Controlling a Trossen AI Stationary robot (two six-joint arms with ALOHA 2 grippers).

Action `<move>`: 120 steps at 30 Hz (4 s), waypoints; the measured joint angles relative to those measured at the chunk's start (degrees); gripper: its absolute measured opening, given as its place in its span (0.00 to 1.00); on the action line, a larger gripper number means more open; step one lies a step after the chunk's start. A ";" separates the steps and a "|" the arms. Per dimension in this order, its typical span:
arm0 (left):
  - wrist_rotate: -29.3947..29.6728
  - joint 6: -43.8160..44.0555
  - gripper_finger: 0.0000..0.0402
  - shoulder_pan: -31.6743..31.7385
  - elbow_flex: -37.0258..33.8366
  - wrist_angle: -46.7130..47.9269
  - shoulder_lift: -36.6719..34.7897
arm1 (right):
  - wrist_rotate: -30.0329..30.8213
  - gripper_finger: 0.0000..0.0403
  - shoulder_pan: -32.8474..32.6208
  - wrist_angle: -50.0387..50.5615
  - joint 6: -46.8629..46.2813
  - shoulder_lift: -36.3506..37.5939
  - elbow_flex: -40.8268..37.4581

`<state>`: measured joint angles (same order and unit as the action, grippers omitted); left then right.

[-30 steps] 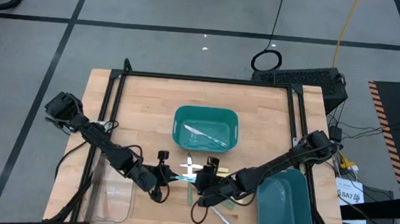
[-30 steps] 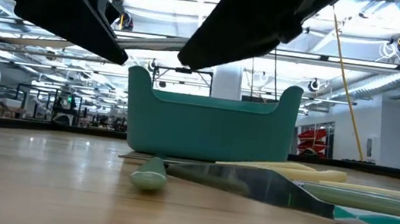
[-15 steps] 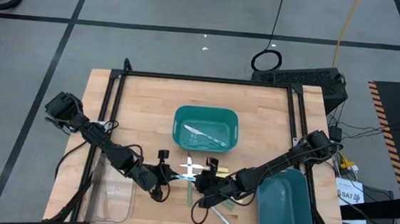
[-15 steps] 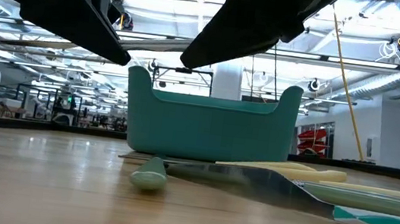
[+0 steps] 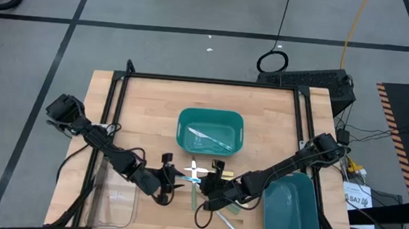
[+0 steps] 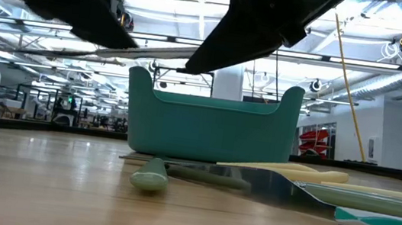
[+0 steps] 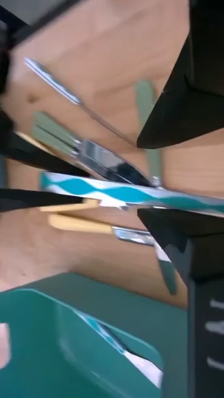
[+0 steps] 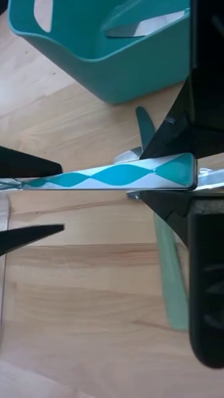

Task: Sort silverware by color (type)
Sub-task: Put the top blue knife into the green bin

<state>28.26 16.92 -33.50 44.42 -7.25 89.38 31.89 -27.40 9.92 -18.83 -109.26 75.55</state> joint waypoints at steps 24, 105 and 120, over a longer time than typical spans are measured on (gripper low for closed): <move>0.44 -5.32 0.46 -0.39 0.02 -12.81 -0.24 | 1.54 0.13 1.36 24.83 0.05 14.57 0.00; -5.56 5.89 0.46 6.80 0.07 -11.65 3.34 | -18.92 0.14 31.56 35.86 26.74 12.43 0.03; -5.54 5.30 0.46 6.82 0.07 -11.79 3.34 | -20.16 0.19 31.56 36.24 25.53 12.29 0.02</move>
<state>22.72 22.22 -26.68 44.49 -19.05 92.73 11.73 4.16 46.16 6.70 -96.97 75.57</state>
